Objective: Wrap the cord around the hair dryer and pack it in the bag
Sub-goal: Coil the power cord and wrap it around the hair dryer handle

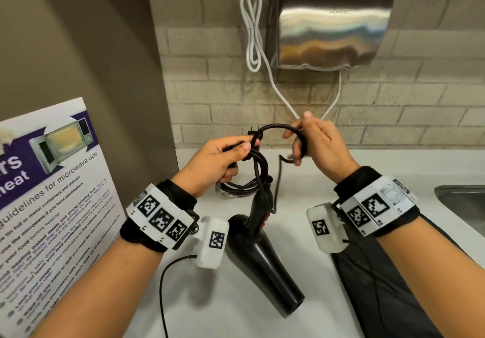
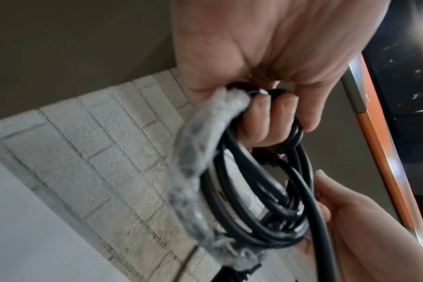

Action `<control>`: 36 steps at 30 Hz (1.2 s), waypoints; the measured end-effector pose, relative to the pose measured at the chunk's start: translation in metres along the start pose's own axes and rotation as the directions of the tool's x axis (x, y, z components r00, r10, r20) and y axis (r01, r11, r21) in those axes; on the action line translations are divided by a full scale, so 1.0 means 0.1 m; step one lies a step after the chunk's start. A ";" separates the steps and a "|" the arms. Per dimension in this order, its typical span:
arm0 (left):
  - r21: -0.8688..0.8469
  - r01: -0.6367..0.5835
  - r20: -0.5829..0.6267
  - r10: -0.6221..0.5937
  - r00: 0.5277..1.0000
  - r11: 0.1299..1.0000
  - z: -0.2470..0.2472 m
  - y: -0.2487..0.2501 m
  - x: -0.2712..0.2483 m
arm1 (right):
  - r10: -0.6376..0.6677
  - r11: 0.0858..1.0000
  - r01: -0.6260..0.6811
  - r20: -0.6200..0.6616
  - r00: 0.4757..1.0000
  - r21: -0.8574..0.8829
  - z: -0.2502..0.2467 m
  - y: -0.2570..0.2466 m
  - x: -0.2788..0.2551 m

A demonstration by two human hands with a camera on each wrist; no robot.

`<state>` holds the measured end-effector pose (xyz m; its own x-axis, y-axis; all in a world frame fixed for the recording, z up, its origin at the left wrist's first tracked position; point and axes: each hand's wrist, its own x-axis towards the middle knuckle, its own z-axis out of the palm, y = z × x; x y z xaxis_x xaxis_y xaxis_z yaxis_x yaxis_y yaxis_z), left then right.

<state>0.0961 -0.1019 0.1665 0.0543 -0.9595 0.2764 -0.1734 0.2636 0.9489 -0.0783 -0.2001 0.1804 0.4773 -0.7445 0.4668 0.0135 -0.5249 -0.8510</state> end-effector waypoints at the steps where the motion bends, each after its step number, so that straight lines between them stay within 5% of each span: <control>1: -0.002 0.000 -0.017 0.000 1.000 1.000 -0.01 0.00 0.00 | 0.057 0.998 -0.057 0.005 0.998 0.008 0.00 -0.01 0.00; 5: 0.000 0.031 -0.005 -0.031 1.000 1.000 0.00 -0.01 0.00 | 0.249 0.958 -0.281 0.337 0.908 0.049 -0.03 -0.05 -0.03; 7: 0.023 0.042 0.039 -0.043 0.998 0.999 0.04 -0.02 -0.01 | 0.251 0.966 -0.251 0.494 0.832 -0.068 -0.02 -0.05 -0.06; 9: 0.033 0.046 0.065 -0.048 0.997 0.998 0.07 -0.01 -0.02 | 0.226 0.973 -0.165 0.526 0.820 -0.161 0.05 -0.03 -0.06; 15: 0.005 0.066 0.026 -0.066 0.997 0.998 0.04 -0.01 -0.04 | 0.066 0.949 0.043 0.333 0.941 -0.311 0.03 0.09 0.07; 20: -0.016 0.036 -0.103 -0.037 0.994 0.999 -0.12 -0.02 -0.06 | 0.182 0.823 -0.112 0.072 0.981 -0.557 -0.25 0.43 0.18; 25: -0.055 0.034 -0.169 -0.043 0.985 0.998 -0.20 -0.02 -0.11 | 0.337 0.521 -0.346 -0.184 0.923 -0.780 -0.50 0.79 0.11; 30: -0.094 0.001 -0.173 -0.017 0.985 0.996 -0.21 0.02 -0.13 | 0.559 0.193 -0.494 -0.319 0.765 -0.848 -0.48 1.15 -0.03; 36: -0.291 -0.096 -0.110 0.066 0.992 0.952 -0.18 0.11 -0.14 | 0.718 0.154 -0.436 -0.203 0.666 -0.887 -0.08 1.51 -0.19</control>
<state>0.1112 -0.0840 0.1759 0.1507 -0.9231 0.3538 0.1158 0.3719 0.9210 -0.0924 -0.2685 0.0450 0.1491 -0.9562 -0.2519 -0.9851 -0.1216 -0.1213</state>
